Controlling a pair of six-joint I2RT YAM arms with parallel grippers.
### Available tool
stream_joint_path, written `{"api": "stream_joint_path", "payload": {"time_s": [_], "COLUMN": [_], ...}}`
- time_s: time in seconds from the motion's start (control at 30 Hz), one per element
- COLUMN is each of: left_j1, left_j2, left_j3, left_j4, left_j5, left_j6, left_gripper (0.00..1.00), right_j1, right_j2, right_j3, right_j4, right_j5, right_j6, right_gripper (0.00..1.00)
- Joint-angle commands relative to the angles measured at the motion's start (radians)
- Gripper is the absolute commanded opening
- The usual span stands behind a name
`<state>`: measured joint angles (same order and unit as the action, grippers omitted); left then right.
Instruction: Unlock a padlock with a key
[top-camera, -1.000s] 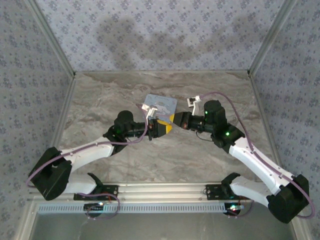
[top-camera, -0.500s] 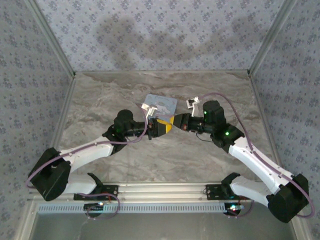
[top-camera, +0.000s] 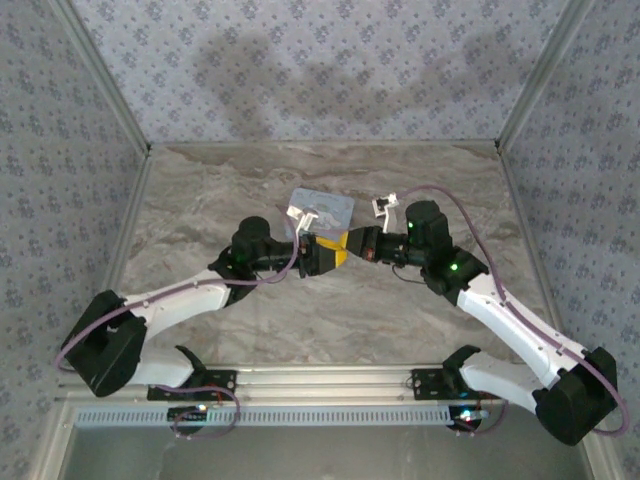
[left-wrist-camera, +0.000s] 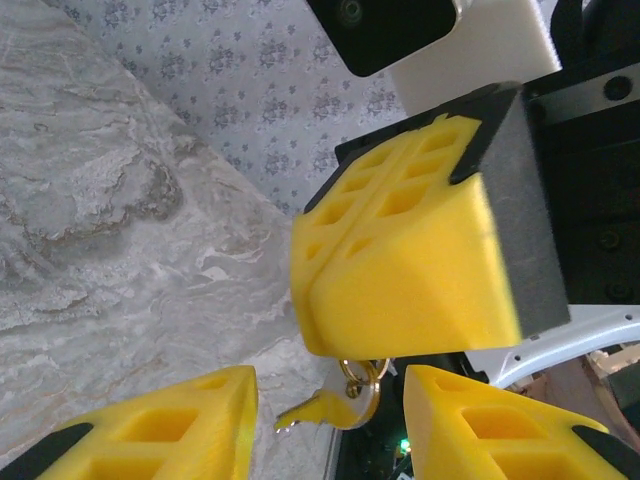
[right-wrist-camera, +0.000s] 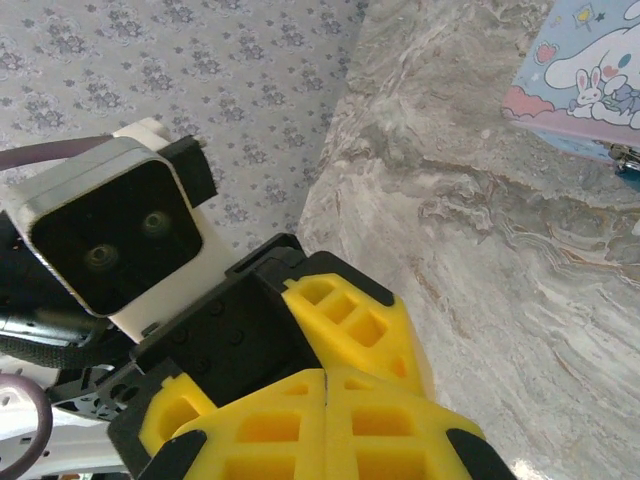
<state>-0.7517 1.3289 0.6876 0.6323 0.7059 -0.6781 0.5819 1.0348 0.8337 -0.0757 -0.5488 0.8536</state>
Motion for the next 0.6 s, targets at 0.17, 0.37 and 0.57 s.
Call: {"api": "stream_joint_path", "payload": {"time_s": [0.17, 0.37, 0.57], "left_j1": [0.003, 0.006, 0.006], "left_j2": [0.002, -0.028, -0.025], "left_j3": [0.029, 0.03, 0.03], "left_j4": [0.042, -0.021, -0.012], "left_j5": [0.033, 0.019, 0.024], "left_j6": [-0.013, 0.012, 0.004], "left_gripper": [0.29, 0.36, 0.31], "right_j1": [-0.007, -0.014, -0.013], "right_j2": [-0.002, -0.007, -0.015], "right_j3": [0.011, 0.011, 0.003], "right_j4": [0.015, -0.014, -0.01], "right_j5": [-0.02, -0.025, -0.025], "right_j6": [0.008, -0.01, -0.005], "right_gripper": [0.0, 0.0, 0.0]}}
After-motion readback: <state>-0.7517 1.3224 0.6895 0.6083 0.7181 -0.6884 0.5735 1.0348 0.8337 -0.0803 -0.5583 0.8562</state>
